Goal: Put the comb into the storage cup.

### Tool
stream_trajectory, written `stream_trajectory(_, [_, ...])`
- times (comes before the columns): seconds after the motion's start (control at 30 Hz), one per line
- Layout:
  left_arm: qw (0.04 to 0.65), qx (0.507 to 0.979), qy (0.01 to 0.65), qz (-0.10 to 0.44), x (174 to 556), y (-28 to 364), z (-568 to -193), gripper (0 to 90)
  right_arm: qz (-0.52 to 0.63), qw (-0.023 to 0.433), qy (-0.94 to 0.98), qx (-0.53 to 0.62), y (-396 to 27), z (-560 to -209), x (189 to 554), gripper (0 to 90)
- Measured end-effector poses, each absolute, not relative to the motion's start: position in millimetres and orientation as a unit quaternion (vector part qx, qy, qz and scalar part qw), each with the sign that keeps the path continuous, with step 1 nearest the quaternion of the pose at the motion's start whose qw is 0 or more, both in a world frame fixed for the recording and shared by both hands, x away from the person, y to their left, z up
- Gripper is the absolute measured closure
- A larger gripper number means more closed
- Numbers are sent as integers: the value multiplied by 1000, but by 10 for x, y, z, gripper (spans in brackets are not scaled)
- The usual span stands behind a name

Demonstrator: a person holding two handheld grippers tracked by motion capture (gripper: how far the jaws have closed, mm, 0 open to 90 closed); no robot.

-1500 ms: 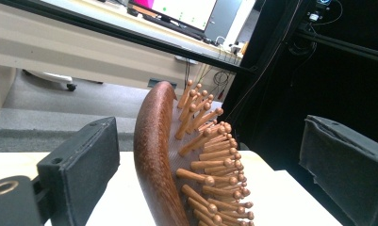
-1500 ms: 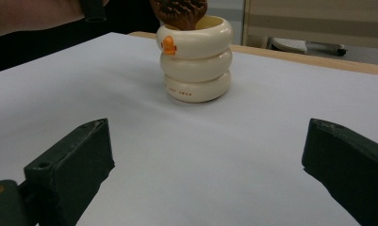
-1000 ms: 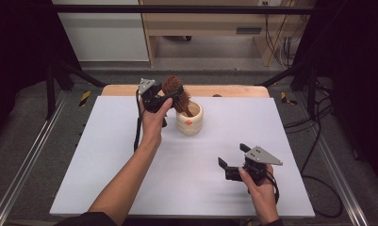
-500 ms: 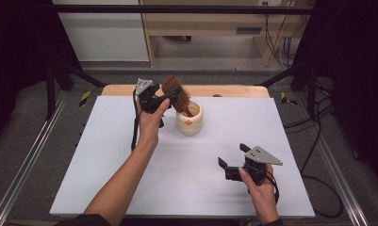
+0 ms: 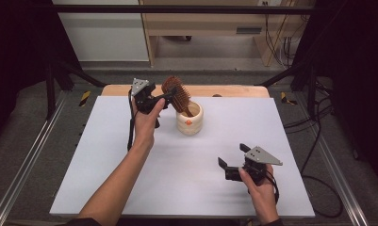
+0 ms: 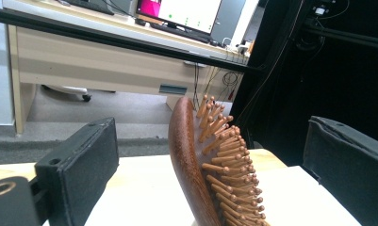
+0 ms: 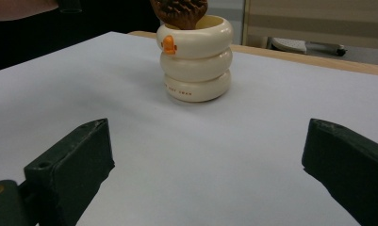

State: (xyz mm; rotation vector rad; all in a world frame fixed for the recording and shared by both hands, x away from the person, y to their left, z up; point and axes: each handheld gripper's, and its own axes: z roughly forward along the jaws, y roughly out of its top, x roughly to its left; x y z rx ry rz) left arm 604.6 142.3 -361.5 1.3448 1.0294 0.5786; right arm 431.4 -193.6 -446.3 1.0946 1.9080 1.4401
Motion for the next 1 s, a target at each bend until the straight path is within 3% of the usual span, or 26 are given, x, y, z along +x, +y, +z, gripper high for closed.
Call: stream_trajectory(1.0, [618, 597, 435, 269, 5986, 1473, -3569, 38, 529, 253, 703, 402, -1929, -4466, 4317, 30])
